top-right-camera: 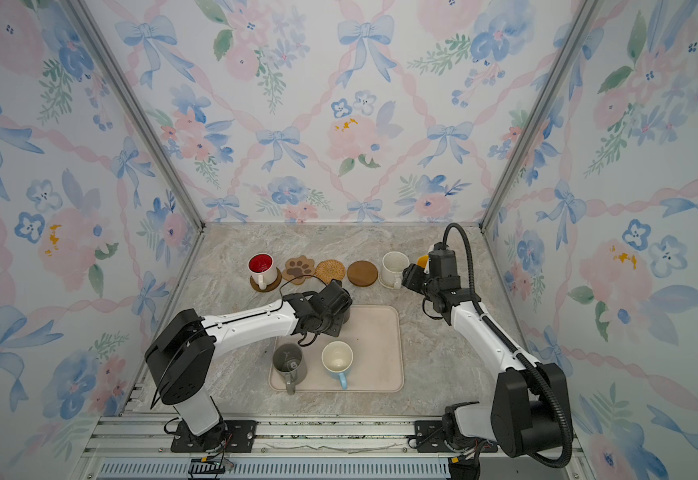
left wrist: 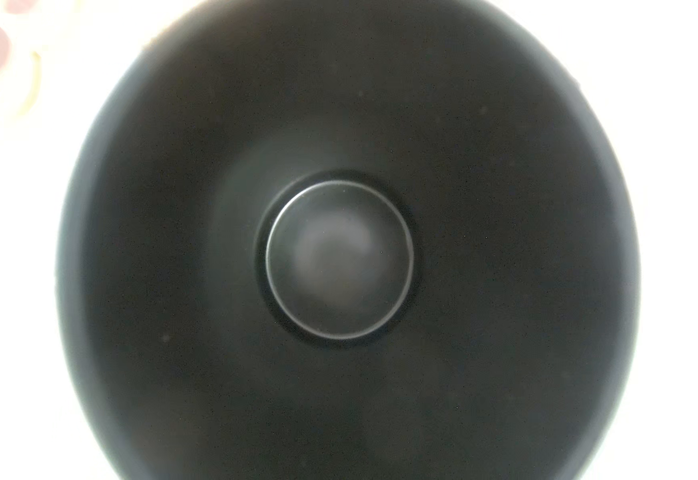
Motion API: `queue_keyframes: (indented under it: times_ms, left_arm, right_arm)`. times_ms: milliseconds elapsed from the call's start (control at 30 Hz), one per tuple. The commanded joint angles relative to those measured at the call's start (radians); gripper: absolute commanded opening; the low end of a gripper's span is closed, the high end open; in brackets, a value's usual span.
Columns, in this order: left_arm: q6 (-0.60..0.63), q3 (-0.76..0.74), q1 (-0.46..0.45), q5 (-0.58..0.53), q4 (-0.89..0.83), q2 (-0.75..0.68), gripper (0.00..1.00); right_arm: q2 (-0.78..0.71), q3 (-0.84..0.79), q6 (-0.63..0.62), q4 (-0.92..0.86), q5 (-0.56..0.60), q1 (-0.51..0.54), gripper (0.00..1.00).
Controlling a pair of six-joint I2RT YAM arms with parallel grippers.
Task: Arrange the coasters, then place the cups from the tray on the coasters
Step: 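Carry the black mug with the left gripper toward the paw-shaped cork coaster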
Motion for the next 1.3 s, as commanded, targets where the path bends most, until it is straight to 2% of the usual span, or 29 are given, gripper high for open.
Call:
queue_keyframes:
  times_ms: [0, 300, 733, 967, 1267]
  left_arm:
    - [0.025, 0.043, 0.012, -0.077, 0.066, -0.066, 0.00]
    - [0.072, 0.040, 0.059, -0.079, 0.066, -0.104, 0.00]
    - [0.171, 0.070, 0.201, -0.042, 0.066, -0.133, 0.00]
    - [0.213, 0.118, 0.302, 0.005, 0.066, -0.091, 0.00]
    - [0.234, 0.214, 0.418, 0.060, 0.067, 0.030, 0.00]
  right_arm:
    - [-0.004, -0.018, 0.008, 0.019, 0.001, -0.014, 0.64]
    - [-0.001, -0.021, 0.007, 0.017, -0.008, -0.023, 0.64]
    - [0.016, -0.019, 0.007, 0.021, -0.018, -0.030, 0.63]
    - [0.033, -0.014, 0.010, 0.024, -0.025, -0.031, 0.63]
    - [0.048, -0.015, 0.022, 0.043, -0.043, -0.032, 0.61]
